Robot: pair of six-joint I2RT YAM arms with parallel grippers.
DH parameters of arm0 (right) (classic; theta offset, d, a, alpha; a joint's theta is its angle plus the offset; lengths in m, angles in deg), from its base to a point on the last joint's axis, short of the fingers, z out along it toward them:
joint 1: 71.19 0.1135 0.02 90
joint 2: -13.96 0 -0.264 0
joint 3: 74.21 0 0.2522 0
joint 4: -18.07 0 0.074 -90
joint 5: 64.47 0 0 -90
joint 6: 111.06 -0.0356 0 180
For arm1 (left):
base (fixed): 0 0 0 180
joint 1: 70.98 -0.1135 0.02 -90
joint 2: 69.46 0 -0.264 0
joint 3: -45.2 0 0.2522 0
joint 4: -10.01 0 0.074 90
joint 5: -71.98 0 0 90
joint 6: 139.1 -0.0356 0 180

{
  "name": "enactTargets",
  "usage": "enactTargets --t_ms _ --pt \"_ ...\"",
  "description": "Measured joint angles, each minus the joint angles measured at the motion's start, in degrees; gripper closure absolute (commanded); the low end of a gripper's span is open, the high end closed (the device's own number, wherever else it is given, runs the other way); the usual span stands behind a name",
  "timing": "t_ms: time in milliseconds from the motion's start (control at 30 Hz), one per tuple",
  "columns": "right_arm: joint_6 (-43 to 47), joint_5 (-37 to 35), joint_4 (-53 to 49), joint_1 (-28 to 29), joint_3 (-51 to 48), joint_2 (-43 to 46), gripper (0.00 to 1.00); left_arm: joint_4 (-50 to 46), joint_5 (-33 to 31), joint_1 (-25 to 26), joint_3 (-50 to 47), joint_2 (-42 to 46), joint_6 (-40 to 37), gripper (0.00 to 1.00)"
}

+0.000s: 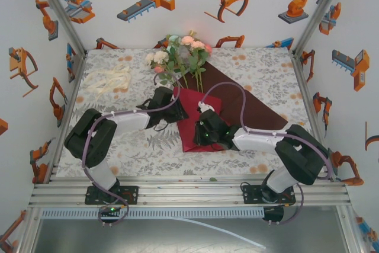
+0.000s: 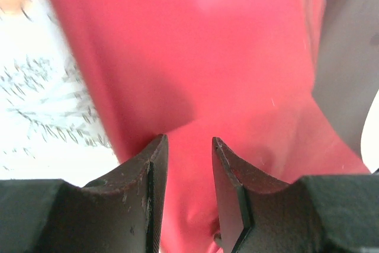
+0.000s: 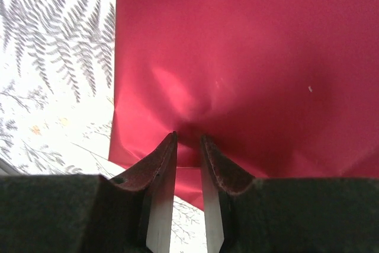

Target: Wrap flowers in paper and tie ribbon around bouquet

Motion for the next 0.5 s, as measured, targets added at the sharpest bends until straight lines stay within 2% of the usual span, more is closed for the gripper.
enactTargets --t_ms 300,500 --pt "-1.53 5.57 4.68 -0.13 -1.55 -1.84 0.73 1.22 1.99 -9.18 11.78 -12.61 -2.56 0.66" --pt "-2.4 7.26 5.29 -0.13 -1.6 -2.14 0.73 0.66 3.72 -13.25 17.86 -16.22 -4.04 0.66"
